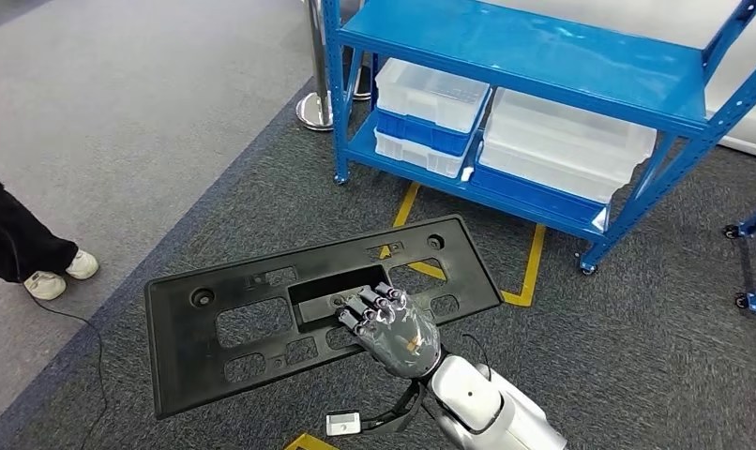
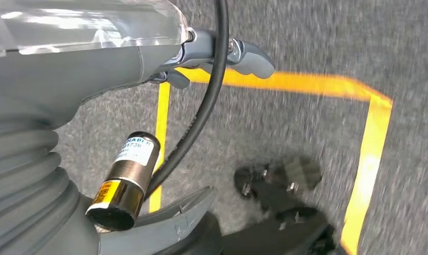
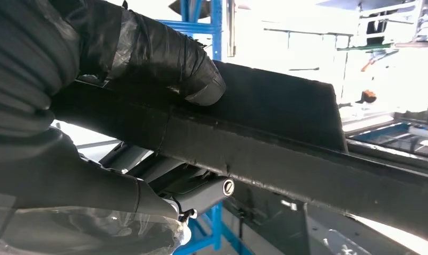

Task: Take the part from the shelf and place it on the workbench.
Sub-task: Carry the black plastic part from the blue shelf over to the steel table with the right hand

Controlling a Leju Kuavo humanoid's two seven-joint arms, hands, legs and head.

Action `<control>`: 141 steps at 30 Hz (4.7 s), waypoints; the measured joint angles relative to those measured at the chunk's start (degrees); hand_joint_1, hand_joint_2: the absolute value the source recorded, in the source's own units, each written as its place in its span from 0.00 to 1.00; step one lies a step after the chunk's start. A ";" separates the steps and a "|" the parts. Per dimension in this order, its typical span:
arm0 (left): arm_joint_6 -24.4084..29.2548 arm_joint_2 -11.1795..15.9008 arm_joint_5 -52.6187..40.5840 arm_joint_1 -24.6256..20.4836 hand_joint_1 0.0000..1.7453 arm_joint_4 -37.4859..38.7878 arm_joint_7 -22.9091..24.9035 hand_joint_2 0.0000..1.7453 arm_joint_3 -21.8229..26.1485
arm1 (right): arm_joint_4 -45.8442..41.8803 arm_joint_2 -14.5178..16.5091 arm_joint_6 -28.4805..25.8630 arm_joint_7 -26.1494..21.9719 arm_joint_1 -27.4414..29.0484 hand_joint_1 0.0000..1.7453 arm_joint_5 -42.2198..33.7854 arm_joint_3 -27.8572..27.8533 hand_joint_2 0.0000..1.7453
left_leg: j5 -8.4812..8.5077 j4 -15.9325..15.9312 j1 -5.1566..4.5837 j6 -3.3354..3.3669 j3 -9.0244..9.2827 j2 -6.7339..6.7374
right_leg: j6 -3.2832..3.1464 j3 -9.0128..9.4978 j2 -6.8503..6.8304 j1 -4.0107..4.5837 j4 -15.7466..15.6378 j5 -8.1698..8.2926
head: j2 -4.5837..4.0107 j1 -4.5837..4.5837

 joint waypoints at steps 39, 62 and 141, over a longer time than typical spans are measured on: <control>-0.73 -0.05 -2.04 -1.68 0.00 -0.02 0.92 1.00 0.09 | -0.13 -0.54 -0.06 1.88 -0.02 1.00 1.38 -0.02 1.00 | 0.42 1.14 0.22 -1.49 -1.33 -5.73 | -0.49 3.88 4.32 -0.83 -9.22 5.79 | 0.00 -0.15; -1.29 -0.47 -3.07 -1.16 0.00 -0.03 1.79 1.00 0.28 | -0.06 -1.51 -0.11 2.81 -2.26 1.00 3.78 -0.02 1.00 | 1.20 -0.59 -0.25 0.26 -0.63 -1.27 | -0.46 -0.66 0.22 0.02 2.13 -1.03 | 0.00 -0.24; -3.45 -1.58 -5.05 -0.37 0.00 -0.04 1.72 1.00 2.45 | 2.05 -3.21 -0.20 4.49 -4.13 1.00 6.09 9.31 1.00 | -6.23 16.21 0.20 -3.08 -9.43 -0.54 | -2.75 4.48 -0.79 0.00 -11.25 7.65 | 0.00 -0.52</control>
